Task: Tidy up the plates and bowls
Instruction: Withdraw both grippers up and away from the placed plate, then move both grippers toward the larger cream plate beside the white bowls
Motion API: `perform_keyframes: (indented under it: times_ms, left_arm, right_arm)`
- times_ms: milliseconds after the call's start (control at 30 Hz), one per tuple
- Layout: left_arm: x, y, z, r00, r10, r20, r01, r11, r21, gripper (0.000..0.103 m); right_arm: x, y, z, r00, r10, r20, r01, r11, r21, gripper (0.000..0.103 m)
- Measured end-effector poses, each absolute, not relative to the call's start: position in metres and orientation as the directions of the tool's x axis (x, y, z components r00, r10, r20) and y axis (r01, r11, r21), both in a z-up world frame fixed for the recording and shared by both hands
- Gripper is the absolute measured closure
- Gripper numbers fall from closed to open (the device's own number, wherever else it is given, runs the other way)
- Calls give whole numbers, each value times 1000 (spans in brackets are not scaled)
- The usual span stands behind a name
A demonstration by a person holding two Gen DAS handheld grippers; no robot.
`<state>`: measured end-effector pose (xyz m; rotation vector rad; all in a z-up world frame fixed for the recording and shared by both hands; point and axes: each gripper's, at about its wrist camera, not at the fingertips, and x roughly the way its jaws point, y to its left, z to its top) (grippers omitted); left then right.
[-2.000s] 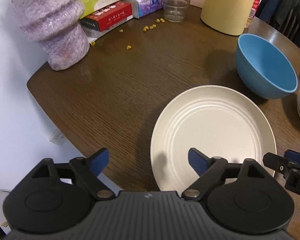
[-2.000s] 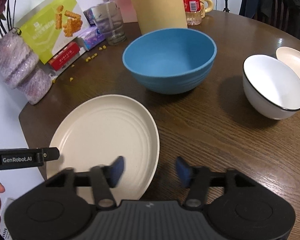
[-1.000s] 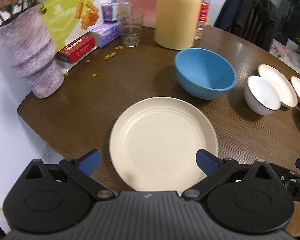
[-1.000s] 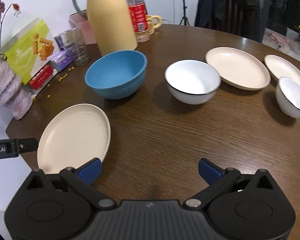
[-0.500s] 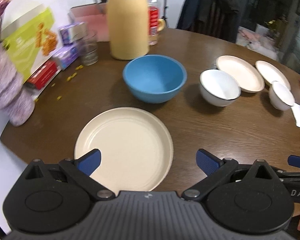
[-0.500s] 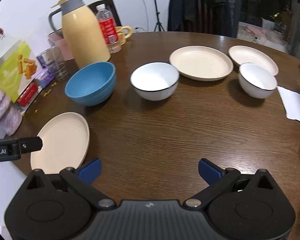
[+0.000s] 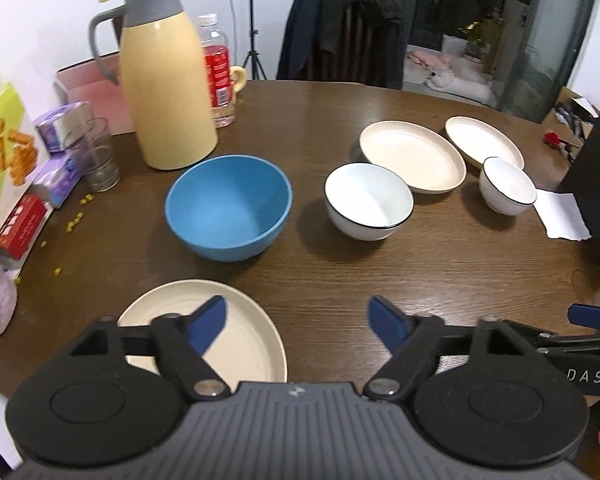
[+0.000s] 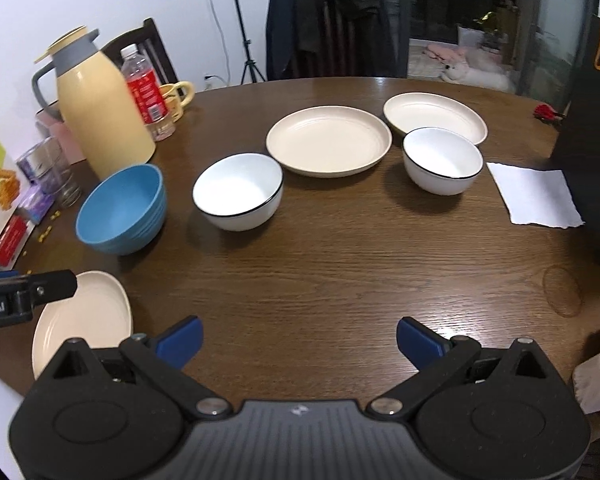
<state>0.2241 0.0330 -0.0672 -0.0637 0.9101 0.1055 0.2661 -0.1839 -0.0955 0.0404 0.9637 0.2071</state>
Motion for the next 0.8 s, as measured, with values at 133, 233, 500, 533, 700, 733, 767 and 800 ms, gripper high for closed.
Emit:
perform_keyframes:
  times_ms: [133,233,500,533,700,733,767,800]
  left_arm:
    - [231,36,-68,613,40,-789,-91,996,-20,33]
    - [235,38,-68,615,31,-788,-77,997,-20,33]
    - [248,40,-65,616,9,-788,-47,999,-25,33]
    - [250,40,-65,615,7,-788,-45,999,-26,33]
    - [267,33,-53,627,-15,-779,-31,999,-44,32]
    - [271,31,-50,632,-19,-775,-29,998,-48,27]
    - [275,29,-47,635,-22,-773,-28,998,-52,21]
    - [279,26,-44,638,-26,-770,-28,998,-57,17]
  right_arm:
    - [268,-183,-94,560,175,-810,-134,984,120,0]
    - [269,-180,-94,561,167,-811,-123,985,118,0]
    - [274,-178,-86,583,144,-799,-98,989,106,0]
    - [275,-179,-83,589,141,-795,-95,990,106,0]
    - [292,-190,-67,616,127,-777,-75,992,103,1]
    - [296,-192,-64,619,123,-776,-70,992,101,1]
    - [302,-195,-60,620,120,-775,-66,993,101,1]
    - [307,-198,-57,621,120,-775,-64,993,102,1]
